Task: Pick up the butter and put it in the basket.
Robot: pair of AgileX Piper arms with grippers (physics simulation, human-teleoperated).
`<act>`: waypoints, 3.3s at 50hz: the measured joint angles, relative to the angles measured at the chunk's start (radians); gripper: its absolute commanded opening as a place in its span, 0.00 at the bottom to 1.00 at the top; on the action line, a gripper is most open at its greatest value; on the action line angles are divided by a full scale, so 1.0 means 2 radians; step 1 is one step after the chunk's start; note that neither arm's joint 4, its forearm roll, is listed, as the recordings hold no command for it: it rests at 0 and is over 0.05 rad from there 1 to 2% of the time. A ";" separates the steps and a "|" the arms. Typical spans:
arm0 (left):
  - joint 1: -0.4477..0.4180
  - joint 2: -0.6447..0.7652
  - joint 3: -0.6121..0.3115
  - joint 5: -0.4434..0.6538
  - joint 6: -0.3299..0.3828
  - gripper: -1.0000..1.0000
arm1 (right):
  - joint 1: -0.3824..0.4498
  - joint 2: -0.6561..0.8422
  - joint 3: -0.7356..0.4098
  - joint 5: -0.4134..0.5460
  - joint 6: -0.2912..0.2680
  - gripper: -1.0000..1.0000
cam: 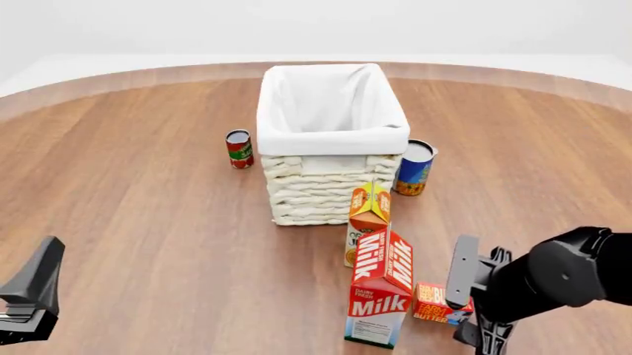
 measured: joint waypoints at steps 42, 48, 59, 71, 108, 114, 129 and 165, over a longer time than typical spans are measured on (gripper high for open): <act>0.000 0.000 0.000 0.000 0.000 1.00 | -0.061 -0.115 -0.021 0.095 -0.039 0.00; 0.000 0.000 0.000 0.000 0.000 1.00 | -0.081 -0.175 -0.043 0.151 -0.048 0.00; 0.000 0.000 0.000 0.000 0.000 1.00 | -0.040 -0.249 -0.133 0.218 0.017 0.00; 0.000 0.000 0.000 0.000 0.000 1.00 | 0.009 -0.284 -0.219 0.195 0.117 0.00; 0.000 0.000 0.000 0.000 0.000 1.00 | 0.100 -0.226 -0.356 0.002 0.391 0.00; 0.000 0.000 0.000 0.000 0.000 1.00 | 0.088 -0.171 -0.406 -0.005 0.428 0.00; 0.000 0.000 0.000 0.000 0.000 1.00 | 0.067 -0.008 -0.548 0.056 0.474 0.00; 0.000 0.000 0.000 0.000 0.000 1.00 | 0.068 0.131 -0.609 0.119 0.455 0.00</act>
